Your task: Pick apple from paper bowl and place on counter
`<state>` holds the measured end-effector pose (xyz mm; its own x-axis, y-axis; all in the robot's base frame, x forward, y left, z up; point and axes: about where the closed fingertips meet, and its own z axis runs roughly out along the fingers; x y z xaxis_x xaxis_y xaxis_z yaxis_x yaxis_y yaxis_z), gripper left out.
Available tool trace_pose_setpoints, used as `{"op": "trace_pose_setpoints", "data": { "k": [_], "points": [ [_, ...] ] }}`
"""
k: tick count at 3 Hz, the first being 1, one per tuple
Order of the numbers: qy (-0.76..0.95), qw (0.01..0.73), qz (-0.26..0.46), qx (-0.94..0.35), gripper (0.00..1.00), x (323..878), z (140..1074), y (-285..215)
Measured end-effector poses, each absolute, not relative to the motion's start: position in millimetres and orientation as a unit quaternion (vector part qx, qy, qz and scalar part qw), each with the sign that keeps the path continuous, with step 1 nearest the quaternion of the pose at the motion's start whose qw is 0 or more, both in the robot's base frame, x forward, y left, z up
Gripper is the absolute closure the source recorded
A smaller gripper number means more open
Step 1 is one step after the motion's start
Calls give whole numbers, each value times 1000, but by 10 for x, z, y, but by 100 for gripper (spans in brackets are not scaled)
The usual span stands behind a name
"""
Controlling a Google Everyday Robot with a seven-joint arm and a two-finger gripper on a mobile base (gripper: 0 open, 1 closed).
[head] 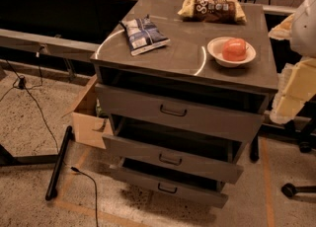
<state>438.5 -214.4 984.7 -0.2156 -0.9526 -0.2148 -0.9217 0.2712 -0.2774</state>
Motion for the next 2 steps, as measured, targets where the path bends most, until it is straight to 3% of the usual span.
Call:
{"op": "trace_pose_setpoints", "data": {
  "k": [2],
  "points": [
    [779, 183, -49, -597, 0, 4418, 9878, -2148]
  ]
}}
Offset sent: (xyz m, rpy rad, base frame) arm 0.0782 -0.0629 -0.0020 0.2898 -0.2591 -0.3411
